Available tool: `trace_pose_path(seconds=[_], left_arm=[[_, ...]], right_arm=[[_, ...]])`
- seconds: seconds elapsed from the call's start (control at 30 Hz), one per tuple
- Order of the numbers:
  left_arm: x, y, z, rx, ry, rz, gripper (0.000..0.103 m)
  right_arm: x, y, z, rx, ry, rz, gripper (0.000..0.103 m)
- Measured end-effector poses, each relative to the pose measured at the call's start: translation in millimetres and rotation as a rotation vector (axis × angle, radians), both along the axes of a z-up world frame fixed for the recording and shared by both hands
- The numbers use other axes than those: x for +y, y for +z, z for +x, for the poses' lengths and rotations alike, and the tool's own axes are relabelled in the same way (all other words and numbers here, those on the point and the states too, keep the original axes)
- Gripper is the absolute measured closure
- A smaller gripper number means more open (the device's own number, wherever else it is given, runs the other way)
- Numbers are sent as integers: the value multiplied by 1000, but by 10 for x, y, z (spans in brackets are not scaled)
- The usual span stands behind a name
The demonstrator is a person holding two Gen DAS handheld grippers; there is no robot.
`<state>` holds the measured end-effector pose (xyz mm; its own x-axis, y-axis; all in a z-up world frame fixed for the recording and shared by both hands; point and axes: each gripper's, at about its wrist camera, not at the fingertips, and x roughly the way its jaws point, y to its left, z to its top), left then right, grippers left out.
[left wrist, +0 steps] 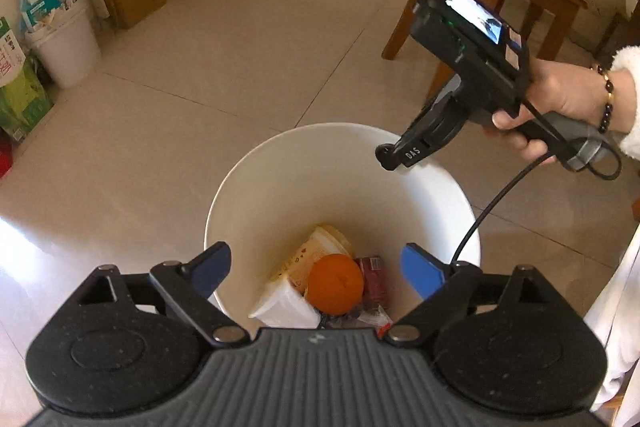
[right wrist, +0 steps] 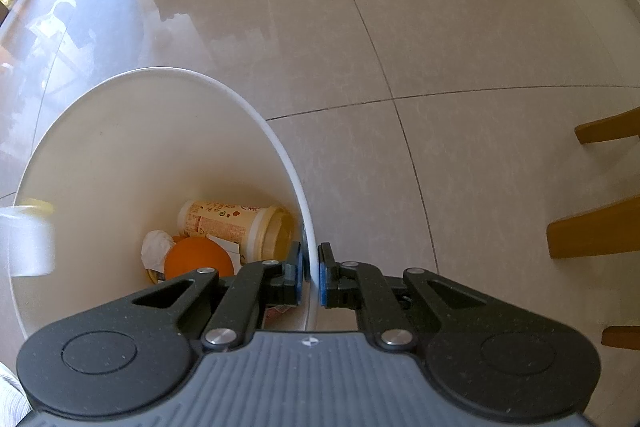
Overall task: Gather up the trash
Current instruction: 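Carry the plastic cup over the bin with the left gripper and release it, then lower the left gripper to the crumpled grey paper and grasp it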
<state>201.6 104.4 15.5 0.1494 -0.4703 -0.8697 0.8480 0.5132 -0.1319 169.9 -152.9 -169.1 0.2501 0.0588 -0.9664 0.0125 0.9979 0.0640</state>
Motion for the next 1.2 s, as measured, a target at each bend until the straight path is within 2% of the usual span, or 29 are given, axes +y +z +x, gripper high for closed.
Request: trace_pose_path(seconds=[0.2, 0.53, 0.73, 0.93, 1.1, 1.2], left_arm=[[153, -71, 110, 27, 73, 12, 11], [478, -138, 141, 25, 137, 44, 11], [805, -276, 195, -2, 239, 80, 11], [1242, -663, 257, 35, 390, 105, 11], [1481, -1230, 234, 72, 485, 147, 11], [1593, -1580, 209, 123, 542, 144, 12]], right_arm=[[1, 10, -10, -4, 6, 3, 93], [-30, 22, -1, -1, -1, 15, 93], [-38, 17, 0, 0, -8, 15, 93], [-26, 24, 8, 2, -12, 12, 93], [9, 24, 15, 3, -11, -2, 93], [28, 26, 9, 0, -12, -8, 93]])
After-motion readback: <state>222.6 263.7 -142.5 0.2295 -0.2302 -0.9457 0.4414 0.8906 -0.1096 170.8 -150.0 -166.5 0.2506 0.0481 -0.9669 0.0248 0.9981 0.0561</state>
